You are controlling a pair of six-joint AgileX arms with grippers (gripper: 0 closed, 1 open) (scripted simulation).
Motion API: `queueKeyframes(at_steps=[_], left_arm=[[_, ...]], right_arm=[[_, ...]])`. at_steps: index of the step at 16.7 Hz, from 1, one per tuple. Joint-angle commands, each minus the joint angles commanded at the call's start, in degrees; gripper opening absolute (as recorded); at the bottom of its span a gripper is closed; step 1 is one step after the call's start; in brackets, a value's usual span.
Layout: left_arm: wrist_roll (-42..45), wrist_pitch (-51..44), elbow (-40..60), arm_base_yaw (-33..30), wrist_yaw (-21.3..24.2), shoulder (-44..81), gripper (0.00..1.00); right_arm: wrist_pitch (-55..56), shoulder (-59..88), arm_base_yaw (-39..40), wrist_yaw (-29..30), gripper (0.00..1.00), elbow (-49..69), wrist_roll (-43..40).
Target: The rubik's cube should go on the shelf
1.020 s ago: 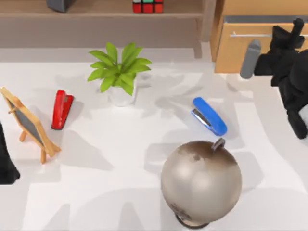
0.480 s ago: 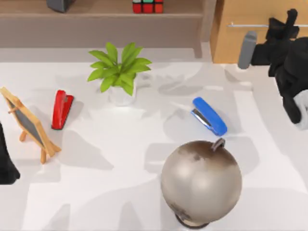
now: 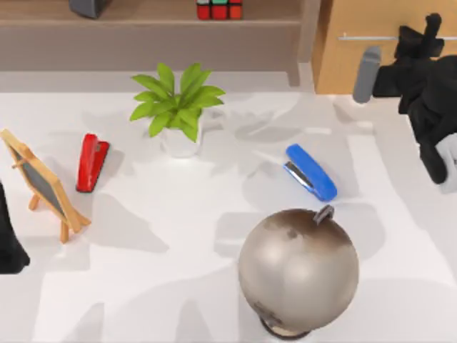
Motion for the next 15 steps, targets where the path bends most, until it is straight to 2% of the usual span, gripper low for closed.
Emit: queueKeyframes(at_steps=[9, 15], left_arm=[[0.0, 0.0, 0.0, 0.0, 0.0, 0.0, 1.00], [0.0, 0.0, 0.0, 0.0, 0.0, 0.0, 1.00]], right_arm=[[0.0, 0.0, 0.0, 0.0, 0.98, 0.0, 0.0], [0.0, 0.0, 0.0, 0.0, 1.00, 0.0, 0.0]])
